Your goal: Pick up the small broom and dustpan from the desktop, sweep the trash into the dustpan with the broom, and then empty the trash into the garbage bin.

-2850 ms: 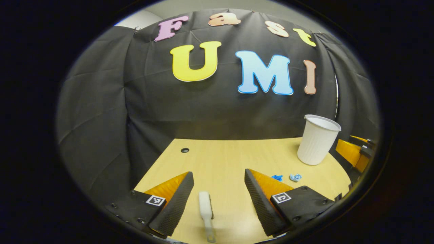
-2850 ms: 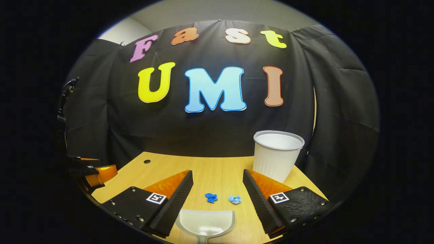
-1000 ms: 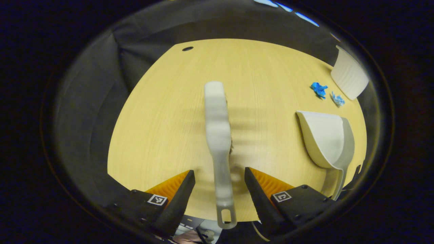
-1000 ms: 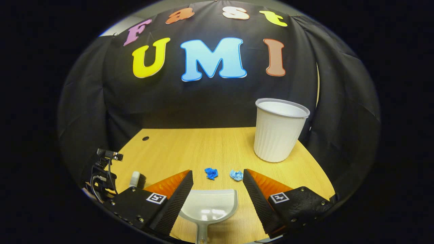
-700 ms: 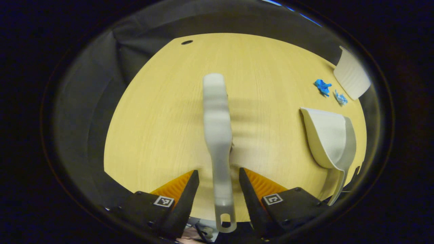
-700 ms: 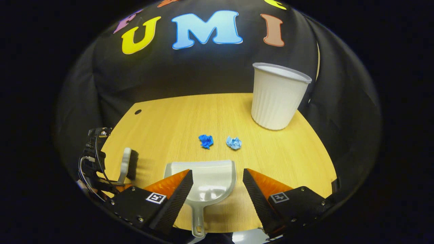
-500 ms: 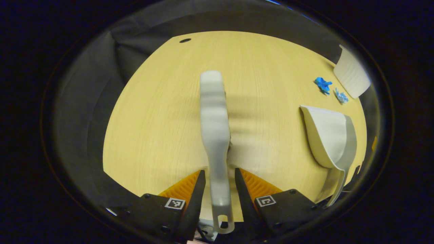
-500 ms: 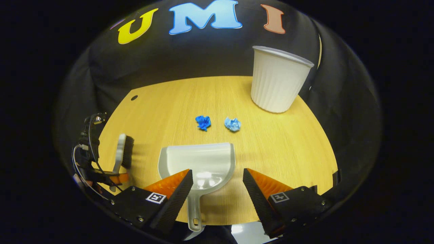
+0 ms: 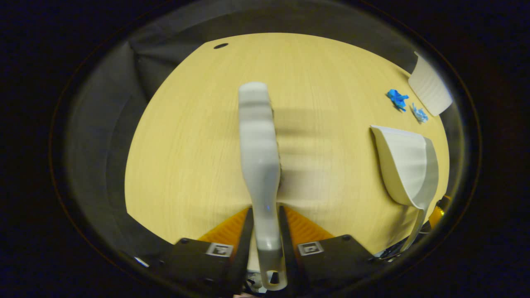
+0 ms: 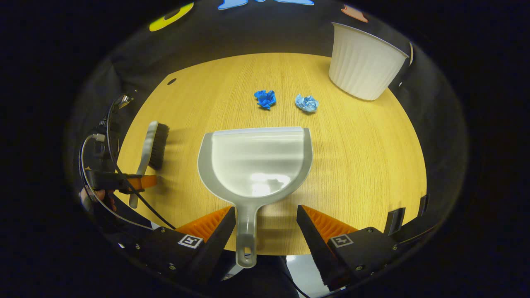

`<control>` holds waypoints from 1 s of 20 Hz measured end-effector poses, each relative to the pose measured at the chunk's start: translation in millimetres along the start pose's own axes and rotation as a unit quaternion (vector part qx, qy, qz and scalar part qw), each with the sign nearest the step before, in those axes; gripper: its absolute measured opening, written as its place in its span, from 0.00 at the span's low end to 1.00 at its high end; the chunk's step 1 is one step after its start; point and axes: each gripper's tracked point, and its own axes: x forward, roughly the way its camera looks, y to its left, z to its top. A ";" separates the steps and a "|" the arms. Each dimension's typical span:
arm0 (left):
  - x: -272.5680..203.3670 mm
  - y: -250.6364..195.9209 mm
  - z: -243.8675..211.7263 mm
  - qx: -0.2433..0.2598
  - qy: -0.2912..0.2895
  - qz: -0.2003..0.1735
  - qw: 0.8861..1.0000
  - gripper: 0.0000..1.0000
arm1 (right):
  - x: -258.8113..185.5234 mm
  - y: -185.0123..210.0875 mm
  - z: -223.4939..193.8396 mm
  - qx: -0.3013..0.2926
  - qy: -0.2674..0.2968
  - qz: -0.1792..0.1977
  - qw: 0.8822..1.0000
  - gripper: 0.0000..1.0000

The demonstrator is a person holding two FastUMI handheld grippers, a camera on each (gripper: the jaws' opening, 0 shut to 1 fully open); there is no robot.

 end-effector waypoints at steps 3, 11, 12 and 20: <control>2.5 1.4 2.9 0.004 0.004 -0.001 1.000 0.42 | 2.8 0.1 -6.6 -0.002 0.016 -0.005 1.000 0.95; 19.8 -11.2 27.2 0.002 0.012 -0.015 1.000 0.30 | 20.9 9.6 -25.3 -0.007 0.061 0.001 0.998 0.96; 19.9 -11.8 33.2 0.001 0.010 -0.014 1.000 0.28 | 24.4 10.9 -27.4 -0.007 0.066 0.002 0.998 0.95; 10.3 -14.6 45.6 0.023 -0.006 -0.026 0.999 0.30 | 42.8 26.3 -40.4 0.016 0.108 0.020 0.994 0.45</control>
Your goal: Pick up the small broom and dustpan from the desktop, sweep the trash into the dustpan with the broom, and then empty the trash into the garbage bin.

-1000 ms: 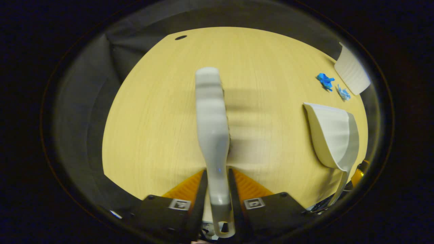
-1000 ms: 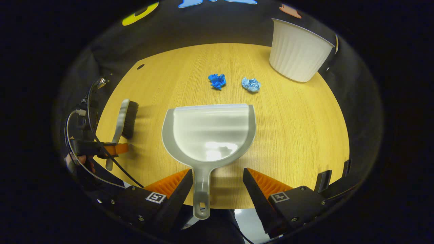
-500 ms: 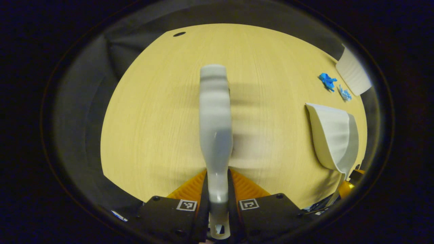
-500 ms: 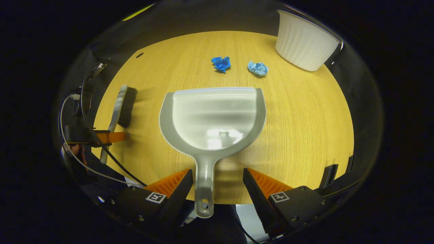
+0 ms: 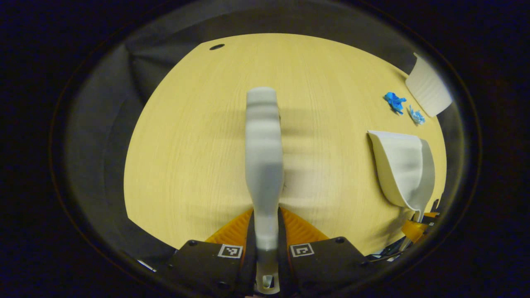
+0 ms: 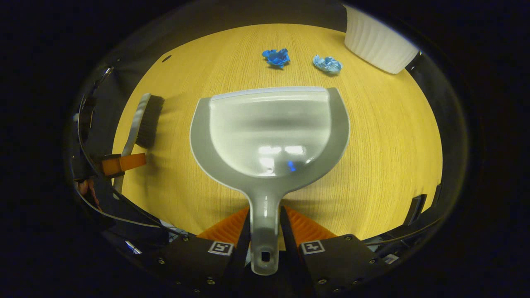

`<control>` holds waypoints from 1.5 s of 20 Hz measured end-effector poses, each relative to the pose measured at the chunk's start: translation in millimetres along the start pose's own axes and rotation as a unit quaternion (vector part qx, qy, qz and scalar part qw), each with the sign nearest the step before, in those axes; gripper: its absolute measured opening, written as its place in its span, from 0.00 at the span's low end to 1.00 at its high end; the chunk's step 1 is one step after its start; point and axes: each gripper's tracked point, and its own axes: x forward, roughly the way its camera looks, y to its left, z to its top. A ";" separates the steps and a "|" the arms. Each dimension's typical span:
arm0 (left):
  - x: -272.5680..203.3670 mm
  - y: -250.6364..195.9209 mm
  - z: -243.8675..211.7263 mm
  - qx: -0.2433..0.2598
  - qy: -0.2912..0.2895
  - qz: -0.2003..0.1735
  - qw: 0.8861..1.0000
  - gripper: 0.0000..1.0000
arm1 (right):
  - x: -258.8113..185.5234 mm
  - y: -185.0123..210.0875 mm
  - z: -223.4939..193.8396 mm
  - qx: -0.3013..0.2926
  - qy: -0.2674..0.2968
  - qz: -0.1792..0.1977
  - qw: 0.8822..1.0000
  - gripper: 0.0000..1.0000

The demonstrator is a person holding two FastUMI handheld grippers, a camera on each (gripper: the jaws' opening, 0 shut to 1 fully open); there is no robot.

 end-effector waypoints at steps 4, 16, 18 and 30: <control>-3.4 -1.4 15.9 0.042 -0.016 -0.003 0.999 0.29 | 2.5 -3.4 1.5 0.002 0.000 -0.001 1.000 0.33; 1.1 -64.9 104.9 0.205 -0.026 -0.058 0.977 0.28 | -3.4 -33.0 -16.9 0.034 0.004 -0.009 0.999 0.33; 5.1 -83.1 120.6 0.243 -0.026 -0.068 0.967 0.28 | -5.3 -38.7 -18.1 0.043 0.003 -0.009 0.999 0.33; 25.4 -185.9 207.4 0.415 -0.031 -0.075 0.906 0.28 | -9.3 -70.8 -10.8 0.077 0.002 -0.013 0.997 0.33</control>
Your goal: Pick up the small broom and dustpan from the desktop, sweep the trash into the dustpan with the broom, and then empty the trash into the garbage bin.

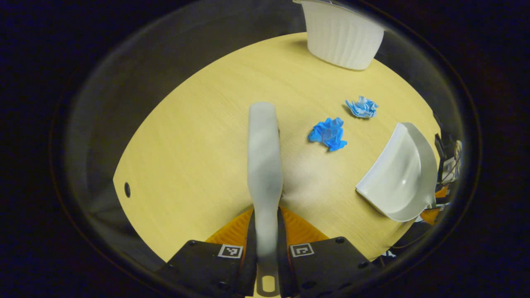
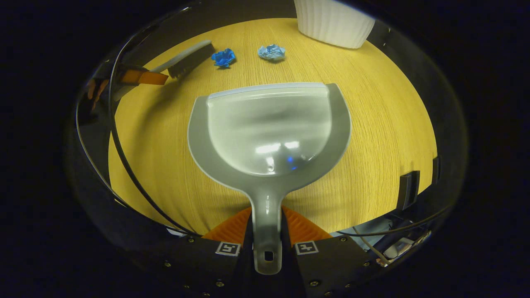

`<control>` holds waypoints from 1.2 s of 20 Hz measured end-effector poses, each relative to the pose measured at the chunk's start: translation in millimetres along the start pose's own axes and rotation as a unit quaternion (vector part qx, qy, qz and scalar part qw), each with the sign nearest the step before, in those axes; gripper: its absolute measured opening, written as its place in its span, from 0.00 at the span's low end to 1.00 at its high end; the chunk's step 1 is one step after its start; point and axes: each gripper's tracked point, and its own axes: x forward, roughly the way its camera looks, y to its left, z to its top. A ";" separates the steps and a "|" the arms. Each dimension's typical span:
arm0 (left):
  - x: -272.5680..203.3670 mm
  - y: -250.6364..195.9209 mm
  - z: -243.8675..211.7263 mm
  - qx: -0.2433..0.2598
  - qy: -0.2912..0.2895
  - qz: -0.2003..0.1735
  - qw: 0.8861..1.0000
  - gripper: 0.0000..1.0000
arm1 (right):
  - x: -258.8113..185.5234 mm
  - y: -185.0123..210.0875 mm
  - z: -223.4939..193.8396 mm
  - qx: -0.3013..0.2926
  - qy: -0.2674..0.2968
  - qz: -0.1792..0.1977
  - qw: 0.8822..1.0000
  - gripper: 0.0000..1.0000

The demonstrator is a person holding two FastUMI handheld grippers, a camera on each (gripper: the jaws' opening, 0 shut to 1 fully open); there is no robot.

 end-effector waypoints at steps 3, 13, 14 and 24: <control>4.2 -15.5 25.1 0.045 -0.004 -0.017 0.999 0.30 | -1.6 -4.7 4.5 0.003 -0.001 0.000 1.000 0.33; -21.9 -81.8 73.0 0.192 -0.015 -0.108 0.975 0.28 | -1.6 -16.3 18.5 -0.020 0.004 0.001 1.000 0.33; -28.2 -89.3 72.7 0.208 -0.017 -0.121 0.971 0.28 | -1.6 -16.4 19.0 -0.023 0.004 0.001 1.000 0.33; -110.6 -130.1 32.9 0.255 -0.007 -0.218 0.942 0.29 | -2.3 -18.6 20.8 -0.036 -0.005 0.001 0.999 0.33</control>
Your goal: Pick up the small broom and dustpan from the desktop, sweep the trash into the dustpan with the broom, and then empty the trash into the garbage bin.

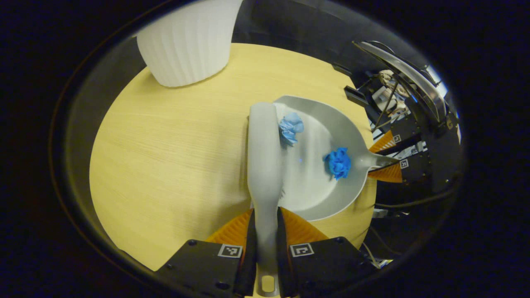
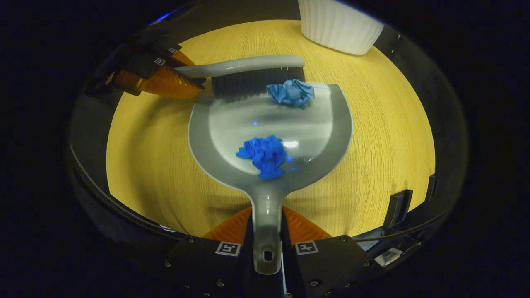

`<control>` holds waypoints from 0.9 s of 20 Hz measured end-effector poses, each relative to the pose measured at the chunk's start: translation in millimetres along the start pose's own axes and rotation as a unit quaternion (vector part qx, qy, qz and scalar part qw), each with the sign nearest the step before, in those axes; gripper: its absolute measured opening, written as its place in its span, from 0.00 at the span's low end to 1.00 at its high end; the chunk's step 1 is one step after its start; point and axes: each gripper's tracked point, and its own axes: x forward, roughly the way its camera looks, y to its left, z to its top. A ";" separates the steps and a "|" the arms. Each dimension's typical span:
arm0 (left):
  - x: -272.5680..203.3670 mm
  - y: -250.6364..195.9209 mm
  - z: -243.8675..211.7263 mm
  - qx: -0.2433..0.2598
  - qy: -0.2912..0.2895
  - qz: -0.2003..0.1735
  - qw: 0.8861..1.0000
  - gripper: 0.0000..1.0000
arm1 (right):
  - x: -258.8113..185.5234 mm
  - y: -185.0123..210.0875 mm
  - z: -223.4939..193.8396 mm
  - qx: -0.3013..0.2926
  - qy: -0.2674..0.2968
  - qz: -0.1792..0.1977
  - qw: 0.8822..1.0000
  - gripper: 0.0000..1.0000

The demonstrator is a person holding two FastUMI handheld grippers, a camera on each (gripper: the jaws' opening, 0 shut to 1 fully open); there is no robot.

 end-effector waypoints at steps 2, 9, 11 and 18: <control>-10.5 25.1 4.1 -0.023 -0.010 0.013 1.000 0.26 | 0.1 -0.6 0.2 -0.001 -0.004 0.000 1.000 0.33; -36.8 53.8 -43.1 -0.135 -0.026 0.069 0.988 0.27 | 0.0 -1.7 5.9 0.000 -0.039 -0.001 0.999 0.33; -42.9 56.1 -63.2 -0.178 -0.029 0.087 0.980 0.28 | 0.1 -1.2 7.6 0.002 -0.049 0.002 0.999 0.33; -61.4 30.1 -147.6 -0.294 -0.041 0.118 0.948 0.28 | -1.0 -2.1 16.2 -0.005 -0.089 0.007 0.996 0.24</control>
